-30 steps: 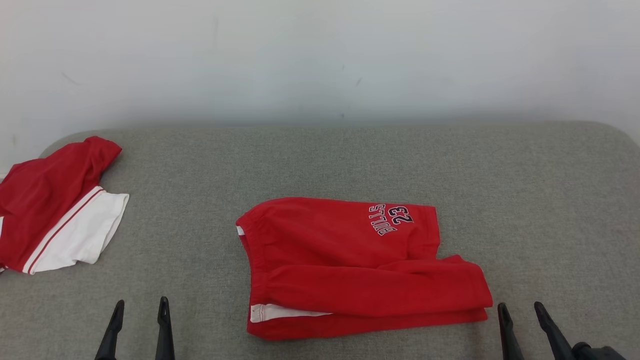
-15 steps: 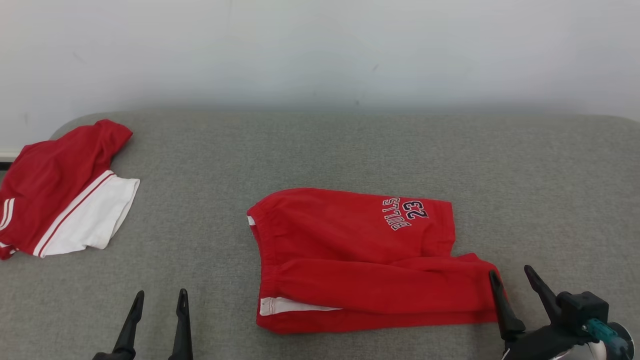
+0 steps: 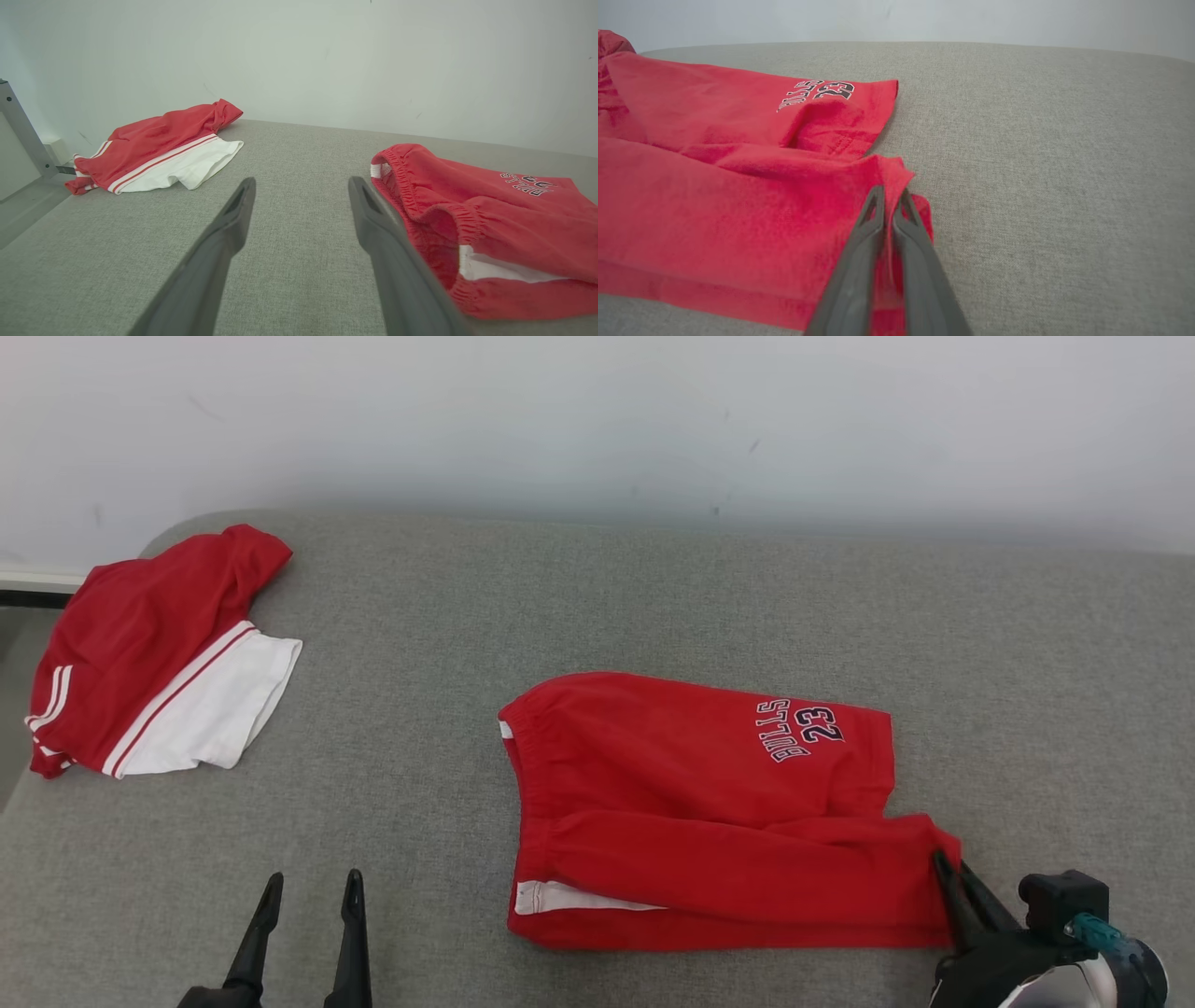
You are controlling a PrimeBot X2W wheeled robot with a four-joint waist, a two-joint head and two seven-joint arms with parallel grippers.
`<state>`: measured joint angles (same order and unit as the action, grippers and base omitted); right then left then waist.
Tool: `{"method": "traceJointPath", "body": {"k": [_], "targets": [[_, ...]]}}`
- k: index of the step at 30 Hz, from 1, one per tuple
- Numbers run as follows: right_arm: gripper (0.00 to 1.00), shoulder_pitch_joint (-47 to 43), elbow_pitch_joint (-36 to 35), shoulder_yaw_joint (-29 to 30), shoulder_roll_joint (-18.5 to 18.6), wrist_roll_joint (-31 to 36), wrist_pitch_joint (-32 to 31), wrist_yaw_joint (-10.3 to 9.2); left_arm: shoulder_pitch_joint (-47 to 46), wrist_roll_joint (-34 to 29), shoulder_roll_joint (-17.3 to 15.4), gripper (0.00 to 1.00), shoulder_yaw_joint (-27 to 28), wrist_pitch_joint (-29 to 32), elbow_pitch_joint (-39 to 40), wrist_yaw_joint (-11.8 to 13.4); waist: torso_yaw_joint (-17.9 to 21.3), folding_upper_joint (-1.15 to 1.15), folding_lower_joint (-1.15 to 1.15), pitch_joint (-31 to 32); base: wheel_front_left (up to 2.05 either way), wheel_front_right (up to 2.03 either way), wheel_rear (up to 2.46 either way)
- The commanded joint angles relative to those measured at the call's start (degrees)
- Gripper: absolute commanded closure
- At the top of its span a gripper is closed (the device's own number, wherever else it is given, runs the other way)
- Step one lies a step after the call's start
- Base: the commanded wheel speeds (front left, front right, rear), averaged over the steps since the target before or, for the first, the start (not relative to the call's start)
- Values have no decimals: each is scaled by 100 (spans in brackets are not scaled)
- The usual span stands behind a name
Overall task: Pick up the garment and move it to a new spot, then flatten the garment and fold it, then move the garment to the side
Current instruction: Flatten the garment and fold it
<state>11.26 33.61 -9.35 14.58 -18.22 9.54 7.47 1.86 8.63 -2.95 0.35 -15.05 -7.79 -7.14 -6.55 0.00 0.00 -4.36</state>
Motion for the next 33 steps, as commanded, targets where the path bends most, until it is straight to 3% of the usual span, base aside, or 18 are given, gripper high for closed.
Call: {"method": "traceJointPath", "body": {"k": [1,9,16,27,28,29,30,33], "targets": [[100,72,-2,-40,24,-44,122,6,-42,-6,9,0,2,-19,0,-26,-10,0,0,-1,0,0,0],[100,302,-177,-303,69,-285,422,6,13,-19,10,0,-21,-19,-29,-2,41,0,0,85,0,0,0],[100,707,-274,-525,225,-526,246,6,-66,43,9,0,-149,-19,-104,-8,-21,0,0,89,0,0,0],[100,1796,1125,-655,119,-735,128,6,-274,96,9,0,-366,-19,-305,-29,-249,0,0,-127,0,0,0],[89,1871,1273,-696,112,-719,164,6,-282,99,9,0,-384,-19,-323,-31,-253,0,0,-143,0,0,0],[9,1952,1397,-738,110,-684,205,6,-299,105,9,0,-392,-19,-333,-32,-254,0,0,-155,0,0,0],[0,2018,1506,-771,94,-686,245,6,-314,109,10,0,-403,-19,-339,-33,-253,0,0,-165,0,0,0],[0,2124,1680,-834,64,-723,339,6,-329,110,9,0,-403,-19,-348,-35,-234,0,0,-176,0,0,0]]}}
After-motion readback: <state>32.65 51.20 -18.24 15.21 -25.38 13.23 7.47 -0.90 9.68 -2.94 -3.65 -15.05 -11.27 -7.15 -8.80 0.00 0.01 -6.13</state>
